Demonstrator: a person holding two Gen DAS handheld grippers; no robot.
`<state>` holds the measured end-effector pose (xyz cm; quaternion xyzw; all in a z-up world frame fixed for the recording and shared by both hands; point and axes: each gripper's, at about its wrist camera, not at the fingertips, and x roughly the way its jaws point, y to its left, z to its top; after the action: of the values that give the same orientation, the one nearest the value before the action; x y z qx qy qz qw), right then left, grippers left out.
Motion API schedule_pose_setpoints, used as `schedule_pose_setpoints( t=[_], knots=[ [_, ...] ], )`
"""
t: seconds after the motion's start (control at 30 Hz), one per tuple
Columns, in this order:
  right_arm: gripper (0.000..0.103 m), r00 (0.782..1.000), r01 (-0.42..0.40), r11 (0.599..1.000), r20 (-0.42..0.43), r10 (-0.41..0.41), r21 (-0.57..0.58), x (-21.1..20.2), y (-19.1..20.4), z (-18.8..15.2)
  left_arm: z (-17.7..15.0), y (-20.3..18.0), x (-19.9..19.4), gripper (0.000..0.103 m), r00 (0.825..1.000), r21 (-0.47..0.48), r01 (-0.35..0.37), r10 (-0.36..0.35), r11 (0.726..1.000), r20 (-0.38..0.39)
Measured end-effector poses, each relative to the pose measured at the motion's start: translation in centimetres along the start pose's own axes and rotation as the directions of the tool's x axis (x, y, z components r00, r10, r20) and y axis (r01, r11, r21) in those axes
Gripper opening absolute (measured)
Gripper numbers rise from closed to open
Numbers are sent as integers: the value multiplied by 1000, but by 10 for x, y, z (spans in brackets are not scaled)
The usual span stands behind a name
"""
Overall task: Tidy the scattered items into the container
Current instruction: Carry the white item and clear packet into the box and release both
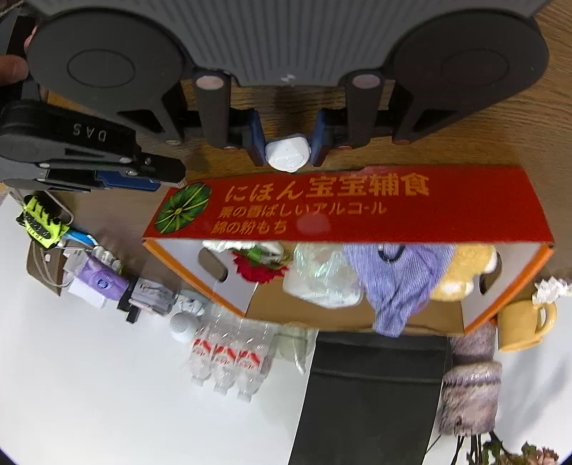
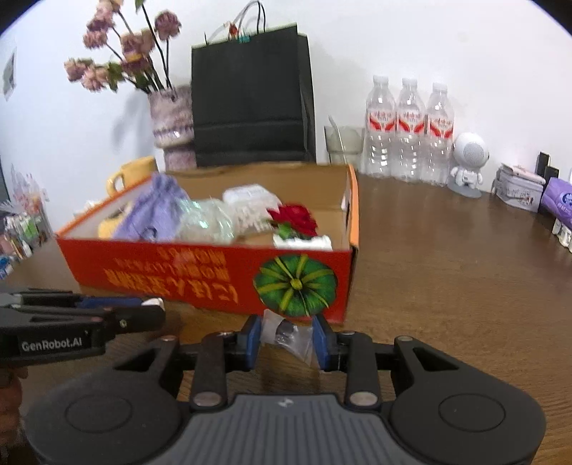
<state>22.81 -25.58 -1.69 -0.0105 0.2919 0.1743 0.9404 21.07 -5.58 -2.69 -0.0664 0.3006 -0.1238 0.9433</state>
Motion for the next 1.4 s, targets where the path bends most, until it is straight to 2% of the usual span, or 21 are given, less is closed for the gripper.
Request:
schedule_pose_setpoints(
  t=[0.2, 0.3, 0.4, 0.6, 0.73, 0.93, 0.97, 1.0, 1.03, 1.07, 1.13, 1.4],
  knots=[
    [30, 993, -52, 998, 110, 54, -25, -25, 10, 37, 32, -1, -34, 27, 992, 38, 24, -29, 999, 124],
    [30, 987, -51, 998, 148, 57, -48, -20, 19, 62, 56, 2, -40, 27, 980, 61, -1, -11, 998, 198],
    [30, 984, -56, 998, 164, 62, -41, -1, 24, 85, 81, 11, -32, 27, 971, 59, -37, 22, 998, 237],
    [30, 986, -9, 1000, 164, 7, 15, 57, 19, 120, 114, 49, 15, 27, 966, -18, -87, 89, 996, 242],
    [30, 994, 21, 999, 106, -23, 28, 99, 11, 125, 122, 75, 44, 27, 976, -47, -111, 118, 993, 183],
    [32, 998, 37, 999, 49, -38, 5, 125, 11, 122, 123, 95, 62, 28, 982, -59, -133, 140, 989, 129],
    [40, 998, 40, 999, 43, -40, 6, 126, 11, 122, 123, 95, 63, 32, 983, -52, -131, 136, 990, 120],
    [52, 998, 43, 999, 35, -43, 10, 127, 10, 122, 124, 95, 64, 56, 984, -48, -135, 139, 990, 111],
    [84, 999, 47, 999, 25, -47, 15, 128, 10, 122, 125, 95, 65, 95, 983, -47, -148, 152, 988, 102],
    [103, 998, 52, 998, 22, -53, 17, 127, 10, 122, 125, 93, 65, 103, 979, -41, -173, 177, 984, 99],
    [103, 998, 54, 999, 28, -55, 6, 121, 12, 122, 124, 88, 63, 103, 974, -20, -203, 204, 979, 102],
    [103, 999, 49, 999, 5, -50, 16, 111, 15, 124, 123, 83, 60, 103, 977, -21, -194, 195, 981, 85]
  ],
)
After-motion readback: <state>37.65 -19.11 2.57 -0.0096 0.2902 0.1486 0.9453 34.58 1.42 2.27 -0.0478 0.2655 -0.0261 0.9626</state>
